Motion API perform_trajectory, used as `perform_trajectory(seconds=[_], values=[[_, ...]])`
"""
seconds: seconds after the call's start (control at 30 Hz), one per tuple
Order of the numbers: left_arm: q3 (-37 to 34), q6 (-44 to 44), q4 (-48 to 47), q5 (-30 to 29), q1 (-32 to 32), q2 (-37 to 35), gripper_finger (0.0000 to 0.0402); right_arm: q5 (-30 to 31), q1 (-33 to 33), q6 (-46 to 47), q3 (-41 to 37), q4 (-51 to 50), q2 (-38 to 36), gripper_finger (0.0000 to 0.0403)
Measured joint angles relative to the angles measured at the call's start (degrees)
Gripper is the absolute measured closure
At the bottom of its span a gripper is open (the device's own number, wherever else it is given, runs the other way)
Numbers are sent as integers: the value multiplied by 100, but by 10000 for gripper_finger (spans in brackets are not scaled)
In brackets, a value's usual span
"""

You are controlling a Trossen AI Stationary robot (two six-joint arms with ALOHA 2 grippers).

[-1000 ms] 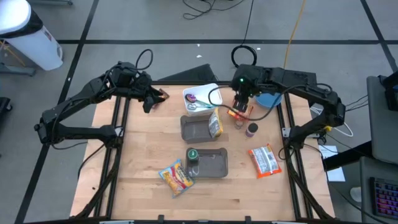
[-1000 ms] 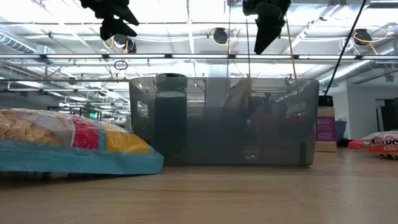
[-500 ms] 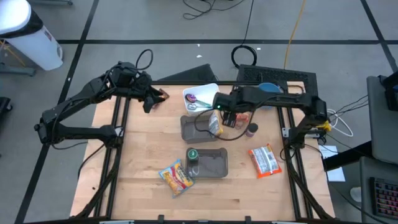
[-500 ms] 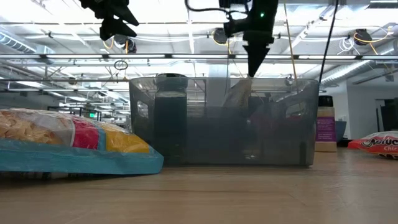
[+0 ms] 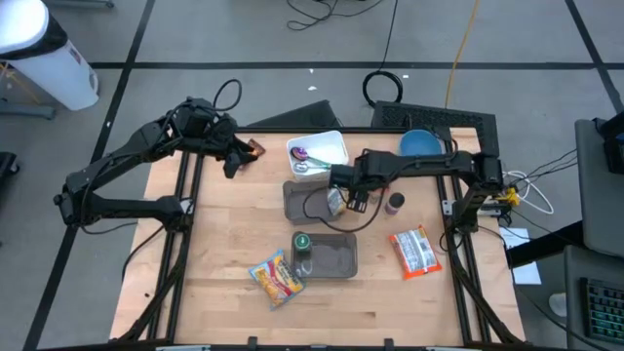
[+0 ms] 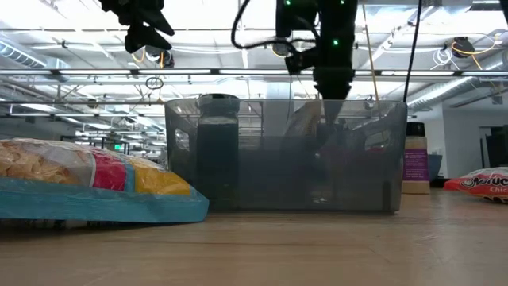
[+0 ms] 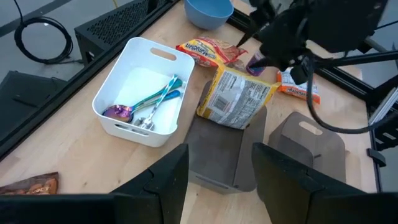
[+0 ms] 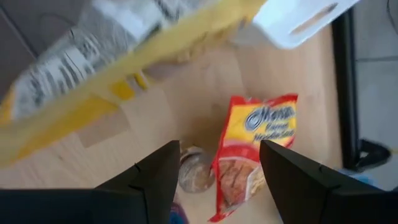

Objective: Pick & Place Food Item
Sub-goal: Put the red noodle pack into the top black bin

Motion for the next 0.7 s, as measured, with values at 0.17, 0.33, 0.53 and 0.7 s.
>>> perform_trajectory(seconds=[0.17,0.33,0.53,0.7], values=[[-1,90,0,-4,0,0,218,-3,-2,175,-335,137,-20,187],[-1,92,0,-4,0,1,218,-15,-2,434,-691,372,-24,192],[-2,88,0,-2,0,0,218,-18,-2,577,-1156,654,-19,193],[0,63,0,-2,0,2,218,-10,-26,680,-1455,817,-19,193]])
